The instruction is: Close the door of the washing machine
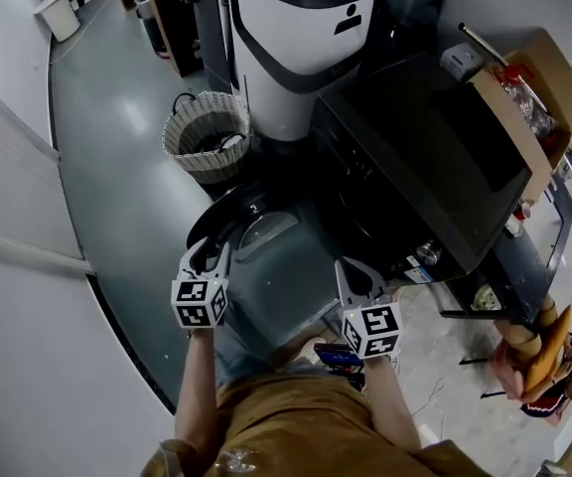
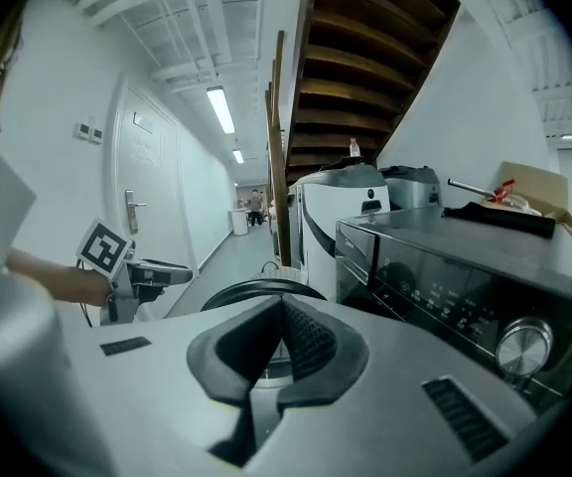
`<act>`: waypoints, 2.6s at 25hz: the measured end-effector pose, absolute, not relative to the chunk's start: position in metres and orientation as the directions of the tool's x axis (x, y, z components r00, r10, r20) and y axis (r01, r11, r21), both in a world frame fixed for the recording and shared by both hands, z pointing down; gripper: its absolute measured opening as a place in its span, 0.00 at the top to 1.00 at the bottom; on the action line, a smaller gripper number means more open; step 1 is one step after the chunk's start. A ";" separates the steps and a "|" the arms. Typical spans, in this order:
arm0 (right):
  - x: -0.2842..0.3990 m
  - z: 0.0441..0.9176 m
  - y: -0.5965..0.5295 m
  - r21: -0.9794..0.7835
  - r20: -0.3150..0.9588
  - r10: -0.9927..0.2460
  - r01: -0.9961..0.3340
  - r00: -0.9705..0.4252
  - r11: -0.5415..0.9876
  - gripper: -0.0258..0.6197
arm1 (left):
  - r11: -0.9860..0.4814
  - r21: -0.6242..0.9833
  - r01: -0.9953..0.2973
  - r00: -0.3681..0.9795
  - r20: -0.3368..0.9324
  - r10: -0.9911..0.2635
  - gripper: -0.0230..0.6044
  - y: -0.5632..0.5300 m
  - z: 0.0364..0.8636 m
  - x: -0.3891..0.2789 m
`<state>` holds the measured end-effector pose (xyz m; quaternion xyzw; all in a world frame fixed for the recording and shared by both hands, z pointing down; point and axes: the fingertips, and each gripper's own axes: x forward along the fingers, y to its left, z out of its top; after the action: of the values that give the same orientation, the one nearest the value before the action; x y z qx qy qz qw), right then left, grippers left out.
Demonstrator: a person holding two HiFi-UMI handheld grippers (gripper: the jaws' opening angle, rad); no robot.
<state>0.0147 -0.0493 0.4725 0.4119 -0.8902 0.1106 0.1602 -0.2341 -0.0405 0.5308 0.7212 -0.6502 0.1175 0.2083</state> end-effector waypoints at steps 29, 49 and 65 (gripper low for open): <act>-0.068 0.557 -0.085 -0.056 0.571 -0.669 -0.836 -0.475 0.546 0.94 | -0.242 0.233 -0.942 0.334 0.592 -0.734 0.65 -0.129 0.659 -0.304; -0.066 0.547 -0.076 -0.069 0.536 -0.690 -0.840 -0.486 0.538 0.94 | -0.221 0.214 -0.952 0.307 0.636 -0.708 0.66 -0.126 0.667 -0.302; -0.029 0.533 -0.063 -0.084 0.511 -0.707 -0.847 -0.489 0.525 0.94 | -0.226 0.208 -0.952 0.307 0.670 -0.676 0.70 -0.100 0.669 -0.267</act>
<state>-0.0290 -0.0629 0.5331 0.4586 -0.8470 0.1645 0.2125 -0.2668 -0.0999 0.6689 0.7493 -0.5431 0.2268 0.3035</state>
